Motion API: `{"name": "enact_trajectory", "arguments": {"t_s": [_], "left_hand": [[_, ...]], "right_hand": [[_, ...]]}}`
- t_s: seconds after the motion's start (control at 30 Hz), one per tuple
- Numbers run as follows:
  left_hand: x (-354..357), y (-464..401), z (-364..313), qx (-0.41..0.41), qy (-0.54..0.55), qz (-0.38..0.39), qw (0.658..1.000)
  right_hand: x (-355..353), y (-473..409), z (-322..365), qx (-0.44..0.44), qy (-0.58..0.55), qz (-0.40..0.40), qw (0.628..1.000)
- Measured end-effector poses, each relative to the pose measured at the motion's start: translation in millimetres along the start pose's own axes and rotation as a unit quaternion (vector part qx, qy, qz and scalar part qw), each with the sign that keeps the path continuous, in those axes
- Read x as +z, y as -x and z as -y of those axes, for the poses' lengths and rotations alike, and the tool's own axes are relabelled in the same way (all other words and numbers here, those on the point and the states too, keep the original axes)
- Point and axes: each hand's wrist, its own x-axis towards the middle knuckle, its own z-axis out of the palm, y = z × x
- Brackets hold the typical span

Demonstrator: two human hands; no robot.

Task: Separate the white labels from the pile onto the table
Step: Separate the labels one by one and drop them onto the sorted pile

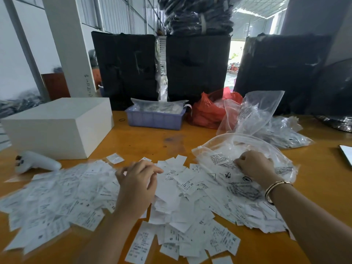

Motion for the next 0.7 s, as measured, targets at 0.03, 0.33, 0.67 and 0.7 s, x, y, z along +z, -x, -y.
{"name": "enact_trajectory", "arguments": {"t_s": [0.03,0.33,0.67,0.7], "left_hand": [[0.6,0.8,-1.3,0.009,0.009,0.006,1.000],[-1.0,2.0,-5.8,-0.004,0.030,0.047,0.998],[1.4,3.7,-4.1,-0.014,0.044,0.064,0.997],[1.3,3.5,-4.2,-0.015,0.043,0.066,0.997]], "right_hand": [[-1.3,0.1,0.0,-0.005,0.013,-0.004,1.000],[-3.5,-1.7,-0.5,-0.032,0.009,0.021,0.999],[-4.9,-13.9,-2.6,-0.037,-0.047,0.108,0.992],[-5.4,-14.6,-3.6,-0.034,-0.038,0.103,0.993]]}}
